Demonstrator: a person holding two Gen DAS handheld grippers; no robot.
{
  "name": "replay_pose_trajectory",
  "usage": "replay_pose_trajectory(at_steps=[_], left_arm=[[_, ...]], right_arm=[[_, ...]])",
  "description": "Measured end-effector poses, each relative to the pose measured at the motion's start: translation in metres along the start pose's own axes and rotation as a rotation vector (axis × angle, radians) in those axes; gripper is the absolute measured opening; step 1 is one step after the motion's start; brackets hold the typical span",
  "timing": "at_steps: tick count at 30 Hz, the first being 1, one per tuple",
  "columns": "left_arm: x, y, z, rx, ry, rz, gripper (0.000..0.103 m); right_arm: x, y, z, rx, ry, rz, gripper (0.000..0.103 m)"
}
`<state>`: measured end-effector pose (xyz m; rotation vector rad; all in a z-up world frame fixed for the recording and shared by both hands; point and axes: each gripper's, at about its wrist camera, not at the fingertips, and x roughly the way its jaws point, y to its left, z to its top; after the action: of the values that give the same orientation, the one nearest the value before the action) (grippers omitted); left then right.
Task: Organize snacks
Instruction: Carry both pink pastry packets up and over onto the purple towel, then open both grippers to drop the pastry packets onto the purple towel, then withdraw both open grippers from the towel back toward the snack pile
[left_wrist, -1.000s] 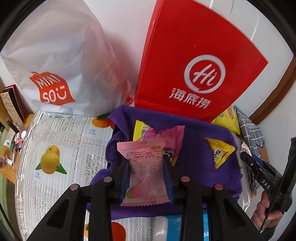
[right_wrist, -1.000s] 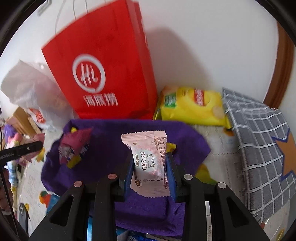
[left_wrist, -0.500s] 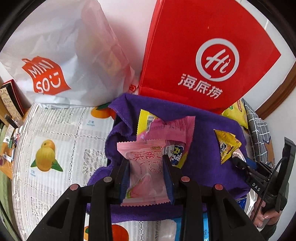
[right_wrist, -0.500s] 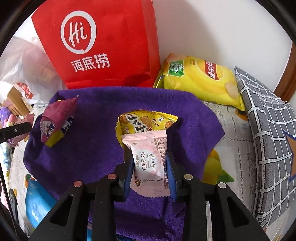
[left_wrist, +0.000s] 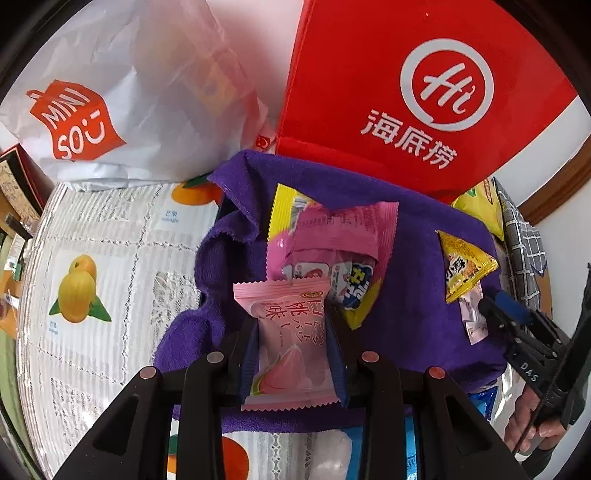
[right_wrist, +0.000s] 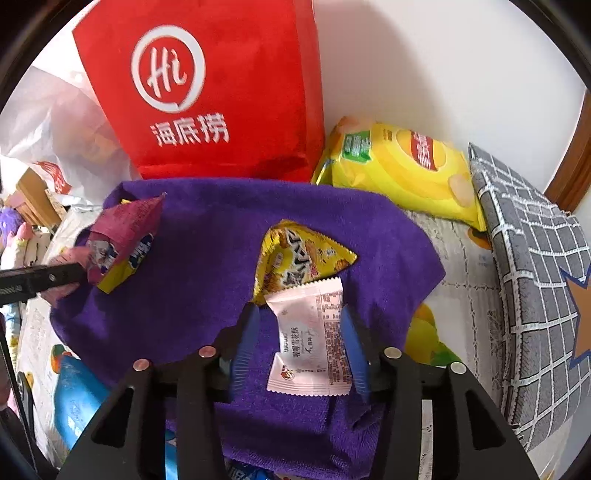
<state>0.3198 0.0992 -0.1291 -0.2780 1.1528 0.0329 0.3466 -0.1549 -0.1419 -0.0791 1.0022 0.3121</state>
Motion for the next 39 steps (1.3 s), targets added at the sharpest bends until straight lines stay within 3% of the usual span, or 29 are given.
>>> replay_pose_trajectory(at_steps=[2,7,11,17,27,39], left_arm=[[0.001,-0.002,0.0,0.007,0.005,0.002,0.032],[0.004,-0.006,-0.002,0.014,0.034,-0.002,0.033],[-0.009,-0.008,-0.001,0.018,-0.015,-0.001,0.059],[-0.031,-0.009,-0.001,0.032,-0.089,-0.017,0.059],[-0.067,-0.017,-0.005,0.064,-0.161,-0.052,0.059],[-0.09,-0.04,-0.017,0.123,-0.212,-0.085,0.059]], right_arm=[[-0.007,0.0,0.001,0.003,-0.023,0.006,0.055],[-0.019,0.0,0.006,0.017,-0.059,0.022,0.056],[-0.024,0.002,0.008,0.024,-0.076,0.031,0.056],[-0.038,0.006,0.008,0.035,-0.117,0.042,0.056],[-0.078,0.004,-0.004,0.039,-0.22,-0.049,0.056],[-0.077,-0.021,-0.085,0.131,-0.057,0.011,0.054]])
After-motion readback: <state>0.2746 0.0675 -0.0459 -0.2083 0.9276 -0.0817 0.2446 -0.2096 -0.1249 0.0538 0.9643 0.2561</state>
